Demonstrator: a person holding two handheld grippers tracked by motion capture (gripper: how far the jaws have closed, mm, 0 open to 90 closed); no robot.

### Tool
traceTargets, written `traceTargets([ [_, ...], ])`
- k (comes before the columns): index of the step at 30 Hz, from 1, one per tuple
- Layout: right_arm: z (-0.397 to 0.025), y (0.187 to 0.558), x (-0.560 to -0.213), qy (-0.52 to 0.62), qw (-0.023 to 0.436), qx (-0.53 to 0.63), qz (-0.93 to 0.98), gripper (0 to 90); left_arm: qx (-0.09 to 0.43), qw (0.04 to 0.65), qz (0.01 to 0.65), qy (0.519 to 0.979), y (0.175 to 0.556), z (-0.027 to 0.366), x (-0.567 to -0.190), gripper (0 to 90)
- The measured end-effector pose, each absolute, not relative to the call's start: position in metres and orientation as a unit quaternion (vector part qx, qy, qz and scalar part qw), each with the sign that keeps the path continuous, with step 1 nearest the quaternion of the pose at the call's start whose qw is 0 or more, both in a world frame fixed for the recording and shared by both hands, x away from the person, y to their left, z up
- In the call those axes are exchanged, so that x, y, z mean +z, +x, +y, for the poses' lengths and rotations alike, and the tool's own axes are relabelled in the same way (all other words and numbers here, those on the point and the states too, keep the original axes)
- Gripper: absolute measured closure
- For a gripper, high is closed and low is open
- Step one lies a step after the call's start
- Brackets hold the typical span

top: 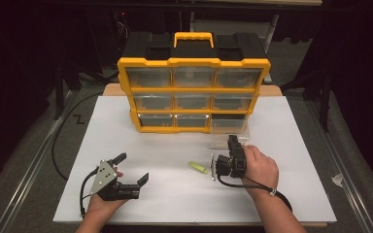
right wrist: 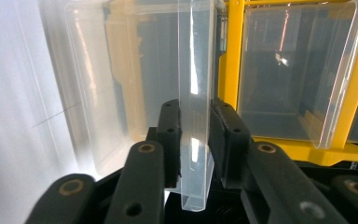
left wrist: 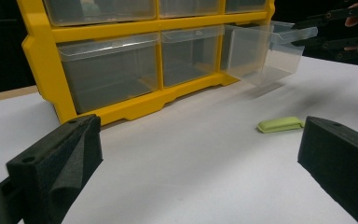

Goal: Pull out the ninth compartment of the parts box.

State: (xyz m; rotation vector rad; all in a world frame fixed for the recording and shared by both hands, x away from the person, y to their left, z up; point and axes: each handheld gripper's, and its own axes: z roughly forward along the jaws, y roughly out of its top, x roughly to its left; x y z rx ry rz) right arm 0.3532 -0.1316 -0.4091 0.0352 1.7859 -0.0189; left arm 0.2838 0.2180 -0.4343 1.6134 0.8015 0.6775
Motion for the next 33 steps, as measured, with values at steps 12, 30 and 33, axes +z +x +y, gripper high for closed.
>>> traceTargets([
  [12, -0.135, 0.339, -0.405, 0.017, 0.607, 0.006, 0.794, 51.7, 0.288, 0.570, 0.345, 0.688, 0.283, 0.217, -0.435, 0.2],
  [30, -0.143, 0.317, -0.433, 0.010, 0.595, 0.019, 0.804, 43.9, 0.306, 0.546, 0.339, 0.702, 0.283, 0.214, -0.437, 0.3],
  [33, -0.147, 0.315, -0.435, 0.012, 0.595, 0.018, 0.803, 43.7, 0.310, 0.543, 0.338, 0.703, 0.283, 0.214, -0.437, 0.3],
])
